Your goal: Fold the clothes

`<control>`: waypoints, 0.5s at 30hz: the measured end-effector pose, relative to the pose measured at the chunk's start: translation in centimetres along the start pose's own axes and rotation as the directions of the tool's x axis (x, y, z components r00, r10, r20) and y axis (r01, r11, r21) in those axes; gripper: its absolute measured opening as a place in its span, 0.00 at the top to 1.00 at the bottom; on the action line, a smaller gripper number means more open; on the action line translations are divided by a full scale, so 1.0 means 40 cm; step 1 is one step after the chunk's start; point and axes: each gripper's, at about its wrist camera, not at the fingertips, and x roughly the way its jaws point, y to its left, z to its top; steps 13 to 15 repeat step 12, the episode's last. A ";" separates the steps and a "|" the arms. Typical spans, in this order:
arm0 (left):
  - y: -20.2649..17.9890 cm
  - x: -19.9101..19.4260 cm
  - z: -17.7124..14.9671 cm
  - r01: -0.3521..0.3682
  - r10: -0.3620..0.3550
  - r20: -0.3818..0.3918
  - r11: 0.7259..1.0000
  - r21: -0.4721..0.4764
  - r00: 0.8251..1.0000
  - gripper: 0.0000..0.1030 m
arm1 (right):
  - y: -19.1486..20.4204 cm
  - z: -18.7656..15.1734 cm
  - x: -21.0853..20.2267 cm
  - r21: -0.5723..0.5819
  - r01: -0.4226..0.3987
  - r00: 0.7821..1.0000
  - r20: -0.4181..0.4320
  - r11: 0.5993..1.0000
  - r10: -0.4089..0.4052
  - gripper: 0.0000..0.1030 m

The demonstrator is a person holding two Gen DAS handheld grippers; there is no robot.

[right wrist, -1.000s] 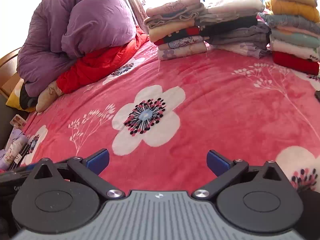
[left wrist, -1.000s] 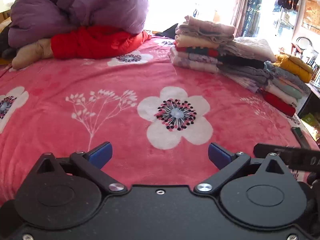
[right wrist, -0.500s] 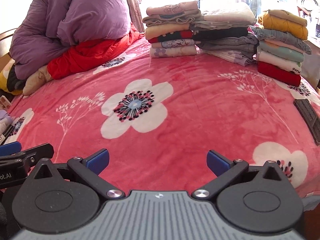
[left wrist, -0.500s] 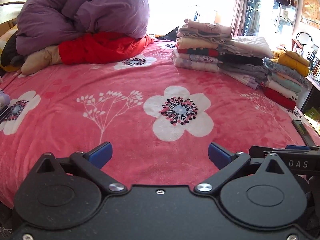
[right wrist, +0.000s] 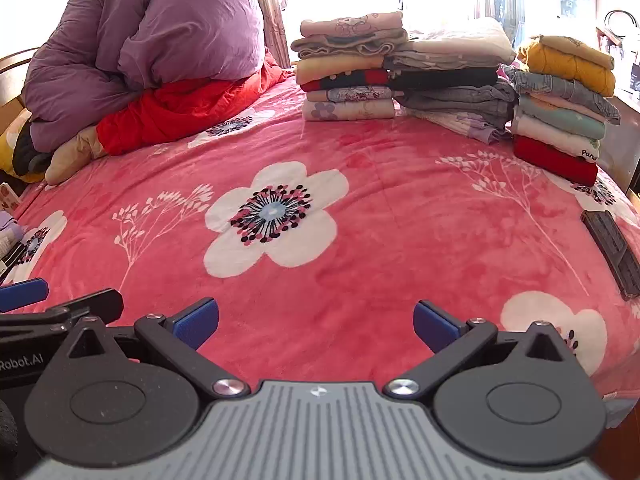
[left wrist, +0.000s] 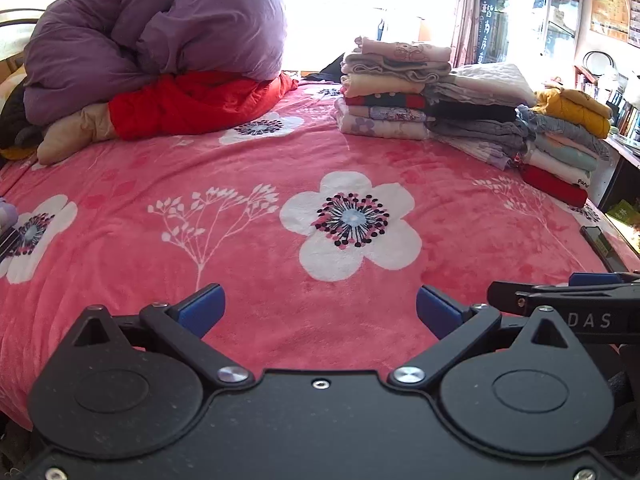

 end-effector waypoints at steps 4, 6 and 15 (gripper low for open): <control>0.003 -0.004 0.002 -0.002 0.002 0.008 1.000 -0.008 1.000 0.00 | 0.005 -0.002 0.001 -0.007 0.002 1.000 -0.002 1.000 -0.002 0.00; 0.012 -0.004 0.003 0.009 -0.009 0.005 0.999 -0.031 1.000 0.00 | 0.009 -0.003 0.000 -0.012 0.003 1.000 -0.001 1.000 -0.003 0.00; 0.017 -0.012 -0.001 0.009 -0.008 0.027 0.999 -0.042 1.000 0.00 | 0.019 -0.005 -0.003 -0.027 -0.002 1.000 -0.002 1.000 0.002 0.00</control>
